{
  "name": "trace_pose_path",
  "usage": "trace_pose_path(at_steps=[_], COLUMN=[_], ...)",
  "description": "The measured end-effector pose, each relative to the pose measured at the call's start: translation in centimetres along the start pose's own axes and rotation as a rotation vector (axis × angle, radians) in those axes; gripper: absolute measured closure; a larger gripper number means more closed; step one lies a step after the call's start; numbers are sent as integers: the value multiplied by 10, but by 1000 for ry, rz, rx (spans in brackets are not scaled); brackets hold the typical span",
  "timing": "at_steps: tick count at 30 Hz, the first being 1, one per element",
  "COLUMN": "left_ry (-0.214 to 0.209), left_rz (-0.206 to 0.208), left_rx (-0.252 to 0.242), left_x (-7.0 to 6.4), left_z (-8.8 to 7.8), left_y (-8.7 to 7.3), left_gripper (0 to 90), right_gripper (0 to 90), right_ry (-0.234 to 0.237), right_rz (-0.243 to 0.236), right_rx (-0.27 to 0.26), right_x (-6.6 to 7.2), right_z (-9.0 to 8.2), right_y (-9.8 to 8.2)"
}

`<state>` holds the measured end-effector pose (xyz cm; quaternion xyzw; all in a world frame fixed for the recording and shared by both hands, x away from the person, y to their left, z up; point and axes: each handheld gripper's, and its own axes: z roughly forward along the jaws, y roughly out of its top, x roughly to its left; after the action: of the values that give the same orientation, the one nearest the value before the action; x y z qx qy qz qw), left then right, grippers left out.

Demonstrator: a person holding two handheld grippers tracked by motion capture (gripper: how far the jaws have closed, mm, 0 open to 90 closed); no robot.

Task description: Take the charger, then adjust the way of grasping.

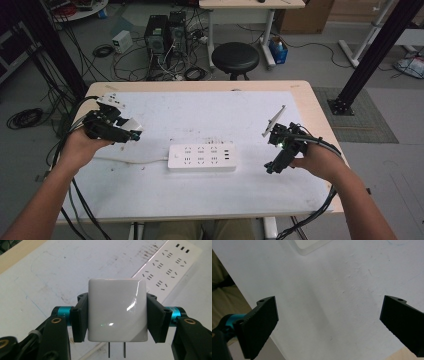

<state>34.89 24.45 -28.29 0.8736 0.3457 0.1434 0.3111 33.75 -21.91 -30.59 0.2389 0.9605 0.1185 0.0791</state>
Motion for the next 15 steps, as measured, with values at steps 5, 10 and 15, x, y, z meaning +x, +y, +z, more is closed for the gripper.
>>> trace_pose_path(at_steps=[5, 10, 15], left_ry=[-17, -40, -71], left_rz=[26, 55, 88], left_rx=[-5, -9, 2], left_x=[-11, -17, -24], left_z=[-4, -4, -4], left_y=[2, 5, 9], left_gripper=[424, 424, 424], right_gripper=[11, 11, 11], right_ry=[-5, -11, -4], right_rz=[-14, -1, 44], right_rx=[-8, -25, -36], right_x=[7, 11, 11], right_z=[1, -1, -2], right_y=[1, 0, 0])
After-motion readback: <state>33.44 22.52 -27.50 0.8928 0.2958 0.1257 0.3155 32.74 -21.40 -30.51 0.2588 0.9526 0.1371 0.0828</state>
